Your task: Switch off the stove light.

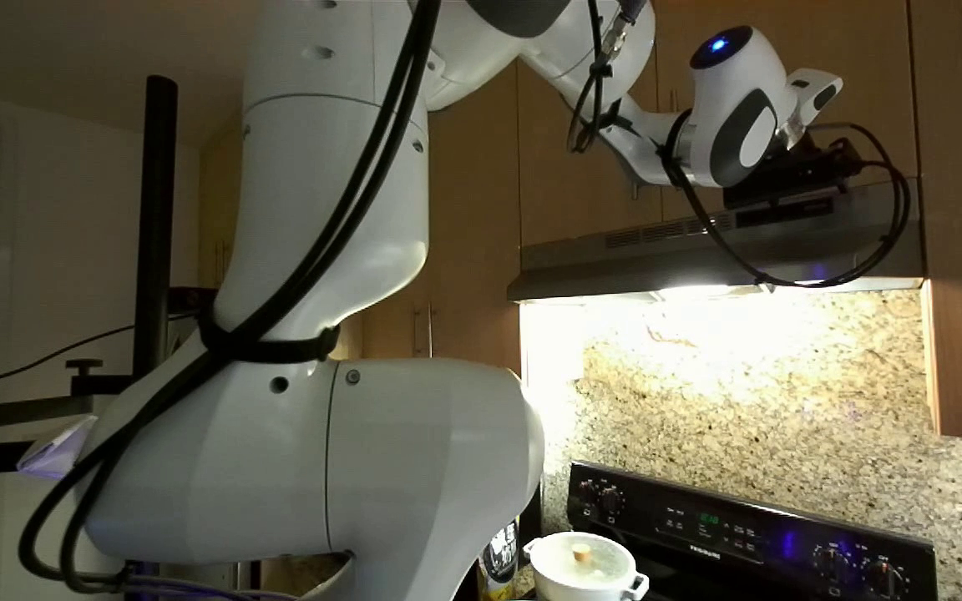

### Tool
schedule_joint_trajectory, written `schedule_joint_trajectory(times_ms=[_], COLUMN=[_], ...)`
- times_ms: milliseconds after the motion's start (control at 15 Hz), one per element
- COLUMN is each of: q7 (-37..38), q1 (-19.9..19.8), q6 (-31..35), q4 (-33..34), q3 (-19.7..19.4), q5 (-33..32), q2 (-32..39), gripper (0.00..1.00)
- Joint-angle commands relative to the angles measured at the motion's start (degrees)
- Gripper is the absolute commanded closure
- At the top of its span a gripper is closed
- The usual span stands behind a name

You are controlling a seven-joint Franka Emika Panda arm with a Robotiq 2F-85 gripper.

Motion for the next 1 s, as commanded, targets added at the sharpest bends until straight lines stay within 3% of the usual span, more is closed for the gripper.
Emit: schedule_joint_trajectory(times_ms=[0,933], q7=[0.57,-0.43], q1=[-0.42,-4.32], q6=[-0.25,-2.80], q4=[1.28,3.58], q3=[-0.53,1.33], q5=[2.79,7.58], q2=[3.55,7.85], gripper=[0.00,0.00])
